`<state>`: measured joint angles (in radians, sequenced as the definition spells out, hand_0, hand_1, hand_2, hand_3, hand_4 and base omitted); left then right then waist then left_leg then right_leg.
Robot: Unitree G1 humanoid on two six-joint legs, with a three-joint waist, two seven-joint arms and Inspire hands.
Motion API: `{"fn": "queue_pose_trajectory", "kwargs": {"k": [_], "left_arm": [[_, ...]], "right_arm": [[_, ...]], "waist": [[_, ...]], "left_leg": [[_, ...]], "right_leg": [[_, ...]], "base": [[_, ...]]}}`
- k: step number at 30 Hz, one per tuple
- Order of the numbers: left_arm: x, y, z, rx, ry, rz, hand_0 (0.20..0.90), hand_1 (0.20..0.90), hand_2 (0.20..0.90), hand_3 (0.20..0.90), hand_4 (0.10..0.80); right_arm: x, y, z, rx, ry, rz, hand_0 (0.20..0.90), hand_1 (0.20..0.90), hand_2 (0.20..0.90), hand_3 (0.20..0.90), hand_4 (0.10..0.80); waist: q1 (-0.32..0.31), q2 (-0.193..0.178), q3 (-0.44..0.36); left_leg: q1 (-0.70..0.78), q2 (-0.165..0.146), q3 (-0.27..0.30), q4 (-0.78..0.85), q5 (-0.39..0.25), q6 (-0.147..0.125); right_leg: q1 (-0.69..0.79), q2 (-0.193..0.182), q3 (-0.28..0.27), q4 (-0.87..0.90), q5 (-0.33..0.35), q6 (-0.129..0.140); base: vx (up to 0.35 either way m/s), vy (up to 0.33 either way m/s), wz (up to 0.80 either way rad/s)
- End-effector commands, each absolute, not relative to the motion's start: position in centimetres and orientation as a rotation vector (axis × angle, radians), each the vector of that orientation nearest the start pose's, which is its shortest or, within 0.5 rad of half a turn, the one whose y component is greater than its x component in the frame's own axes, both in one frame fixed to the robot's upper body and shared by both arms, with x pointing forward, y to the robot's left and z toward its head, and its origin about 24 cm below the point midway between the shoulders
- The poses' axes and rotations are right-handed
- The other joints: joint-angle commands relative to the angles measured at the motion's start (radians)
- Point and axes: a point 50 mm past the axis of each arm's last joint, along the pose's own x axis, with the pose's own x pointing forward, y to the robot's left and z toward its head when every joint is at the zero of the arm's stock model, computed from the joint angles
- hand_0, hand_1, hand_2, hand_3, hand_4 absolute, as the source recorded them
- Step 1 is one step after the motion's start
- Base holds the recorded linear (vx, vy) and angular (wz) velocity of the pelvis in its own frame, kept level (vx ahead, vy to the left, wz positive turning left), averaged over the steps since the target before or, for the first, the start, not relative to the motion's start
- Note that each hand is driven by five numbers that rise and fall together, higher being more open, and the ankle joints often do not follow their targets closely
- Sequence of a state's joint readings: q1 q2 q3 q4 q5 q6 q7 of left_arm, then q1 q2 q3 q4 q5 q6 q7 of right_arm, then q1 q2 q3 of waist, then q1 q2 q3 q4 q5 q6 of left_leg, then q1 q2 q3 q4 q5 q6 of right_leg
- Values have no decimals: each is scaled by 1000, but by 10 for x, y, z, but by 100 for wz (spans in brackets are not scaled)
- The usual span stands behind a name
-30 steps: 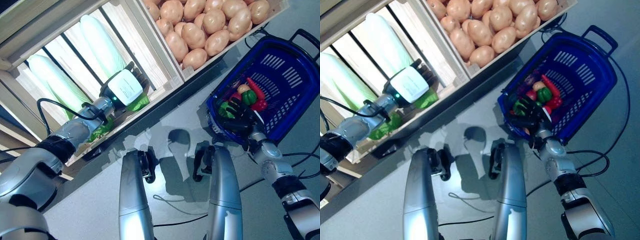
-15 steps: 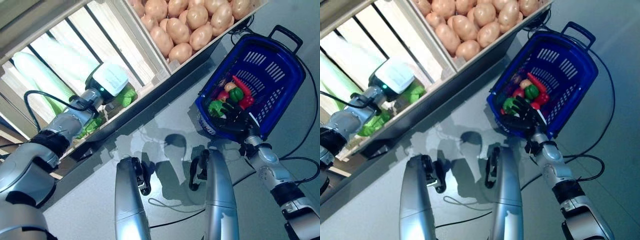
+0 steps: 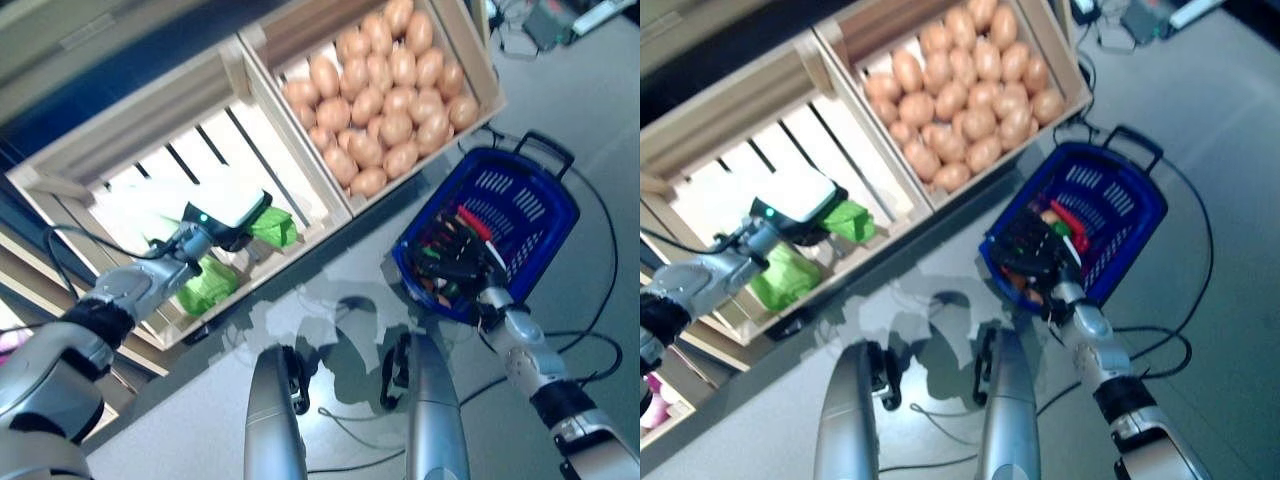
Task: Put vegetables into the basket
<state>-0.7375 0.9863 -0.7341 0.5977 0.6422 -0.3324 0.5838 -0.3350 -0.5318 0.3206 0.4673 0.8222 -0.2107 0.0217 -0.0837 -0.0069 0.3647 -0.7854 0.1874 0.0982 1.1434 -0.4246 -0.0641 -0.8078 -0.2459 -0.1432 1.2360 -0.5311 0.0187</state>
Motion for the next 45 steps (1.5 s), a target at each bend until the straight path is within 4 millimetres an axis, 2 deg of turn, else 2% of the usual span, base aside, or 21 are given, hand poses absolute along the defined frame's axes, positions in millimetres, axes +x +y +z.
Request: {"fn": "queue_pose_trajectory", "kwargs": {"k": [1,3,4,9,13,14,16,20,27,34,45], "left_arm": [[330,256,215,1354,-865,202,300,300,300,300,400],[323,248,205,1149,-874,189,300,300,300,300,400],[317,237,195,1010,-893,135,300,300,300,300,400],[302,213,178,701,-902,-3,300,300,300,300,400],[298,203,181,366,-865,-130,300,300,300,300,400],[298,204,182,327,-860,-145,300,300,300,300,400],[298,199,175,140,-800,-222,300,300,300,300,400],[301,191,162,-115,-715,-289,300,300,300,300,400],[304,163,144,-283,-618,-350,300,300,300,300,400],[306,138,135,-287,-548,-447,300,300,300,300,400],[300,123,120,-110,-459,-593,300,300,300,300,400]], "right_arm": [[307,-208,91,145,-257,175,900,900,900,900,800],[302,-200,89,98,-277,224,900,900,900,900,800],[300,-195,89,76,-292,271,900,900,900,900,800],[296,-183,90,30,-292,357,900,900,900,900,800],[300,-170,87,78,-213,456,900,900,900,900,800],[301,-169,86,86,-198,467,900,900,900,900,800],[303,-162,78,117,-114,519,900,900,900,900,800],[305,-151,69,159,8,607,900,900,900,900,800],[313,-121,70,265,104,665,900,900,900,900,800],[316,-103,75,254,124,690,900,900,900,900,800],[326,-104,97,116,75,669,900,900,900,900,800]], "waist": [[18,23,-105],[33,15,-124],[44,8,-143],[65,-1,-188],[79,-10,-224],[80,-11,-225],[88,-18,-253],[96,-27,-284],[113,-37,-327],[119,-41,-345],[126,-38,-351]], "left_leg": [[172,-41,76,-210,11,132],[255,-51,82,-287,28,129],[315,-56,85,-346,42,120],[474,-67,86,-502,101,107],[633,-88,85,-697,176,90],[643,-90,83,-710,182,89],[729,-103,92,-830,221,85],[843,-118,95,-1007,291,70],[942,-132,87,-1231,377,56],[937,-140,84,-1231,359,60],[955,-145,82,-1231,339,66]], "right_leg": [[139,5,33,-222,140,-45],[228,-2,8,-298,151,-36],[291,-12,-19,-357,163,-26],[464,-11,-81,-529,218,-7],[636,37,-104,-754,286,16],[649,41,-105,-769,291,17],[740,64,-125,-892,323,26],[868,106,-146,-1080,384,33],[975,156,-170,-1295,477,36],[984,165,-183,-1323,492,38],[993,173,-176,-1323,485,32]], "base": [[76,-53,9],[107,-69,5],[150,-82,3],[110,-47,8],[102,-39,1],[90,-31,-6],[126,-29,-1],[115,-28,3],[28,-22,-1],[-12,-4,4],[0,0,0]]}}
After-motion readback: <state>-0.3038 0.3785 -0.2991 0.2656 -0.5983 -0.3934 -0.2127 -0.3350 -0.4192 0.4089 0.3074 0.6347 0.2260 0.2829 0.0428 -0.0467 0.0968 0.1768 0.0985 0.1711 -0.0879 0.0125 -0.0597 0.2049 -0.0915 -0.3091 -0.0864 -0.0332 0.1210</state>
